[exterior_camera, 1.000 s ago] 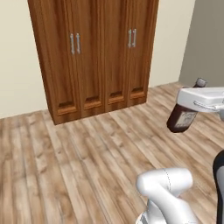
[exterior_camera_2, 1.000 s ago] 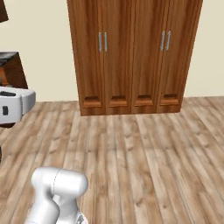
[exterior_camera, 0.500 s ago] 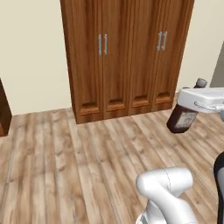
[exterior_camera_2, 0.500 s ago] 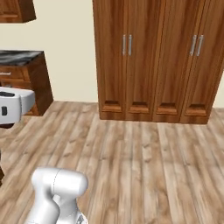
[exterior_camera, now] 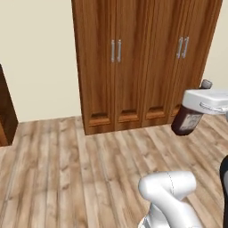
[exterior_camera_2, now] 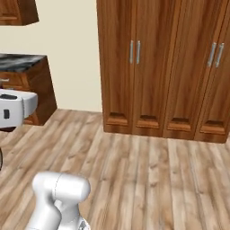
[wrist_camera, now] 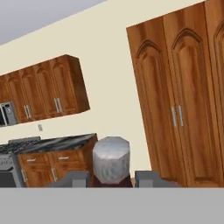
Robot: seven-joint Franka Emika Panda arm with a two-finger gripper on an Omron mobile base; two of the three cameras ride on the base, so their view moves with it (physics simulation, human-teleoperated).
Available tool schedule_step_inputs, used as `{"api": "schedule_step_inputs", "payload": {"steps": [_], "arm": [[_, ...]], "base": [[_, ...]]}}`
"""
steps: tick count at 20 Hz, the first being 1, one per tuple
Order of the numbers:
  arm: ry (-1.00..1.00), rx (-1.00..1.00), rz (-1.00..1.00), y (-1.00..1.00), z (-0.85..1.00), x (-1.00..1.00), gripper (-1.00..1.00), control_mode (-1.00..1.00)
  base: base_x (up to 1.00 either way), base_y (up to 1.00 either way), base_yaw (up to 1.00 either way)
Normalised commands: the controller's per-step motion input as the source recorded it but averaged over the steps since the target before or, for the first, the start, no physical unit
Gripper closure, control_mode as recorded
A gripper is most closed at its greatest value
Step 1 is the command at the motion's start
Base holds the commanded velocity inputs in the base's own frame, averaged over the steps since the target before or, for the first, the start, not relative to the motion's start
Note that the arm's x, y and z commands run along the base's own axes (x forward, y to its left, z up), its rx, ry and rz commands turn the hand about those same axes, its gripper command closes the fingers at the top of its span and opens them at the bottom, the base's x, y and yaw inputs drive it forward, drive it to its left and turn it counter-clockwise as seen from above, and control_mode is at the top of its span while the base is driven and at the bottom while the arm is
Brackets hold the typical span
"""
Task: Collect the turmeric, ketchup, and shaker from the cabinet and place them next to the stove.
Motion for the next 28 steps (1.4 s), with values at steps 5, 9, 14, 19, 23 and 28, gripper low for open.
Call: {"api": "schedule_step_inputs", "payload": {"steps": [5, 9, 14, 19, 23, 28], "arm": [[0.00, 0.00, 0.00, 0.00, 0.00, 0.00, 1.00, 1.00], [0.00, 0.00, 0.00, 0.00, 0.00, 0.00, 1.00, 1.00], [0.00, 0.00, 0.00, 0.00, 0.00, 0.00, 1.00, 1.00], [0.00, 0.00, 0.00, 0.00, 0.00, 0.00, 1.00, 1.00], [0.00, 0.00, 0.00, 0.00, 0.00, 0.00, 1.00, 1.00], [0.00, 0.00, 0.00, 0.00, 0.00, 0.00, 1.00, 1.00]], "base": [[0.53, -0.02, 0.48], [0.51, -0.15, 0.54], [0.65, -0.27, 0.52], [0.73, -0.49, 0.43], [0.83, -0.64, 0.34], [0.81, -0.56, 0.23]]}}
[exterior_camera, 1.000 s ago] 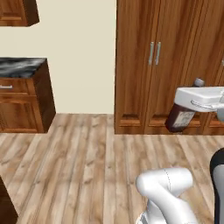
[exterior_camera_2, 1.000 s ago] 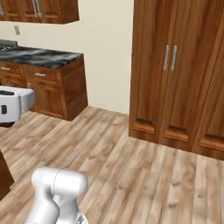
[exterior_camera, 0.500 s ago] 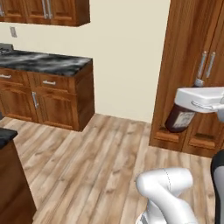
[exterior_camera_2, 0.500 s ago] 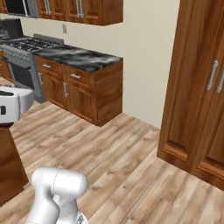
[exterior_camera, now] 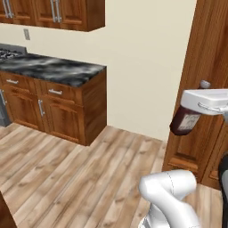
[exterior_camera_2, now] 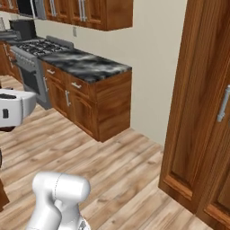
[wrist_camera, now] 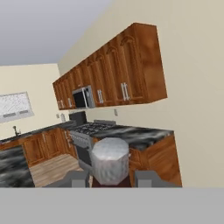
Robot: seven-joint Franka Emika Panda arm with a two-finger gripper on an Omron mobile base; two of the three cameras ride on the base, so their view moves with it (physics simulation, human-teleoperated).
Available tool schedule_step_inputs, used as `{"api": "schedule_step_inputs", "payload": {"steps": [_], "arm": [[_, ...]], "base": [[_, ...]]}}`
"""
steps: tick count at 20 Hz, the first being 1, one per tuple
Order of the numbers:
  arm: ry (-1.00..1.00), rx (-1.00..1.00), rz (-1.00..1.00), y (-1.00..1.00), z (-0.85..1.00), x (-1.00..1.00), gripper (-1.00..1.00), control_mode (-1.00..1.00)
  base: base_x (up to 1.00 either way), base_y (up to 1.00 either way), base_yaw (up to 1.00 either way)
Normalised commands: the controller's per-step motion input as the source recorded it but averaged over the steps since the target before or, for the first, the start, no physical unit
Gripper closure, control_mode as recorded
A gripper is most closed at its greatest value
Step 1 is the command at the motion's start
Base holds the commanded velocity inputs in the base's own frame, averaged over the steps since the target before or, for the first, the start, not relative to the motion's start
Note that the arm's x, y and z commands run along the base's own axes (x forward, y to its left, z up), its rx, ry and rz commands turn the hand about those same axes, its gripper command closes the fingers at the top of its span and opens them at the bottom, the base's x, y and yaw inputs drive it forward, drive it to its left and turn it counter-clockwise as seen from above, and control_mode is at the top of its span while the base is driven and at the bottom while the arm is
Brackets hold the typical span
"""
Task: Collect the turmeric, ketchup, and shaker from the cabinet and place them next to the stove.
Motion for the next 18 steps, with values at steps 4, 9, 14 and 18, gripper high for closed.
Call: {"api": "schedule_step_inputs", "payload": {"steps": [4, 9, 14, 18], "arm": [[0.00, 0.00, 0.00, 0.00, 0.00, 0.00, 1.00, 1.00], [0.00, 0.00, 0.00, 0.00, 0.00, 0.00, 1.00, 1.00], [0.00, 0.00, 0.00, 0.00, 0.00, 0.00, 1.00, 1.00], [0.00, 0.00, 0.00, 0.00, 0.00, 0.00, 1.00, 1.00]], "base": [[0.80, -0.23, 0.02], [0.84, -0.04, 0.00], [0.93, 0.00, 0.00], [0.89, 0.05, 0.00]]}}
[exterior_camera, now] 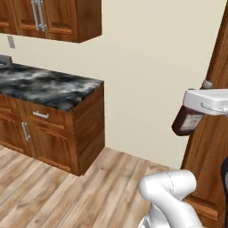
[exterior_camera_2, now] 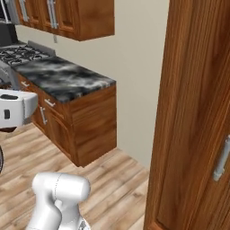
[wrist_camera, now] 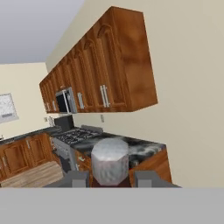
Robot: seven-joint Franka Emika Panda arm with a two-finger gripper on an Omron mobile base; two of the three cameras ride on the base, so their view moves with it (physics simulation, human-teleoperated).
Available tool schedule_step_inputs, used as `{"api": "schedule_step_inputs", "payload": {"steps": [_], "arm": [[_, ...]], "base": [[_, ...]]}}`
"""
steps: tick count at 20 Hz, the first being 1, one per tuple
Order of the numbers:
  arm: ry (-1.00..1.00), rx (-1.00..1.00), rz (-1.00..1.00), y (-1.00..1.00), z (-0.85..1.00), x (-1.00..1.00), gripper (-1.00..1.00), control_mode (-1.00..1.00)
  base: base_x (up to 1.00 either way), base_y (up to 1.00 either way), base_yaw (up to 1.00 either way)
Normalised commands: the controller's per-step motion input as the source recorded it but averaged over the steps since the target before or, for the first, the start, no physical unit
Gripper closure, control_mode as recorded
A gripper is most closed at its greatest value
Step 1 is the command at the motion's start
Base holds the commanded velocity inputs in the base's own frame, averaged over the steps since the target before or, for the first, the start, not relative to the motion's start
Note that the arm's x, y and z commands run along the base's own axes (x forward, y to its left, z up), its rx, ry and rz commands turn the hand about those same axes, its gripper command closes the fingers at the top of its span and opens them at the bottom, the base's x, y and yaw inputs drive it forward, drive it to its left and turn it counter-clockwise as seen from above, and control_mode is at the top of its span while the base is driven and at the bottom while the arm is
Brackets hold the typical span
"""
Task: Collect the turmeric, ketchup, and shaker from the cabinet and place them next to the stove.
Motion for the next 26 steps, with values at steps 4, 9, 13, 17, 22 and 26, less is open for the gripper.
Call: {"api": "schedule_step_inputs", "payload": {"steps": [4, 9, 13, 17, 22, 26], "arm": [[0.00, 0.00, 0.00, 0.00, 0.00, 0.00, 1.00, 1.00], [0.00, 0.00, 0.00, 0.00, 0.00, 0.00, 1.00, 1.00], [0.00, 0.00, 0.00, 0.00, 0.00, 0.00, 1.00, 1.00], [0.00, 0.00, 0.00, 0.00, 0.00, 0.00, 1.00, 1.00], [0.00, 0.00, 0.00, 0.00, 0.00, 0.00, 1.00, 1.00], [0.00, 0.00, 0.00, 0.00, 0.00, 0.00, 1.00, 1.00]], "base": [[0.72, 0.36, 0.00], [0.69, 0.59, 0.00], [0.81, 0.52, -0.02], [1.00, 0.39, -0.08], [0.89, 0.66, -0.12], [0.78, 0.76, -0.12]]}}
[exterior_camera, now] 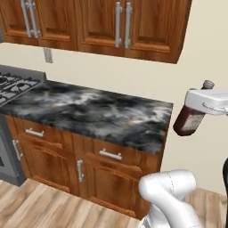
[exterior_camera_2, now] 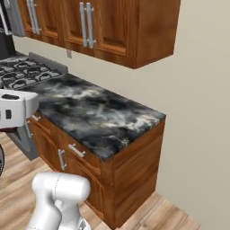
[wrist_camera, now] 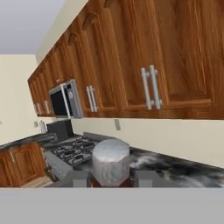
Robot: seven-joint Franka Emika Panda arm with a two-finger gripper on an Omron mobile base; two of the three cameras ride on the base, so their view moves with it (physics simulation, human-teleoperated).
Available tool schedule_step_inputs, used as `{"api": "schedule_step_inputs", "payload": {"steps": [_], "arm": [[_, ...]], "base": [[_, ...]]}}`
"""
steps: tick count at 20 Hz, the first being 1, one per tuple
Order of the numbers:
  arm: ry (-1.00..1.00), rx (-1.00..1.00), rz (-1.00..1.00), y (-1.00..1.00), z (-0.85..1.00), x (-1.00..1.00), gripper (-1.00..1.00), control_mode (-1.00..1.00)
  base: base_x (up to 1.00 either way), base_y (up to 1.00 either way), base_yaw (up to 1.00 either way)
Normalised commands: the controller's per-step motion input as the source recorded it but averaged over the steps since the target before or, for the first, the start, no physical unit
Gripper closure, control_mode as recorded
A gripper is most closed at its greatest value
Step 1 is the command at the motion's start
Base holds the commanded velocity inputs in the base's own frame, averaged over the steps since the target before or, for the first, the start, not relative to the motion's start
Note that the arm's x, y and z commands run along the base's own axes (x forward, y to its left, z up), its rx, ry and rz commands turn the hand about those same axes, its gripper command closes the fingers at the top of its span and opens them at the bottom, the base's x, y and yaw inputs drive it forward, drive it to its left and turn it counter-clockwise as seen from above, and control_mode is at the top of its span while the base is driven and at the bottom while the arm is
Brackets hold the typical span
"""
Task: Collect the turmeric, ketchup, and shaker from the cabinet and place them next to the stove.
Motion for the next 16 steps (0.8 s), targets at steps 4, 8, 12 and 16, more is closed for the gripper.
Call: {"api": "schedule_step_inputs", "payload": {"steps": [4, 8, 12, 16], "arm": [[0.00, 0.00, 0.00, 0.00, 0.00, 0.00, 1.00, 1.00], [0.00, 0.00, 0.00, 0.00, 0.00, 0.00, 1.00, 1.00], [0.00, 0.00, 0.00, 0.00, 0.00, 0.00, 1.00, 1.00], [0.00, 0.00, 0.00, 0.00, 0.00, 0.00, 1.00, 1.00]], "base": [[0.70, 0.80, -0.14], [0.59, 0.86, -0.18], [0.53, 0.91, -0.20], [0.44, 0.95, -0.24]]}}
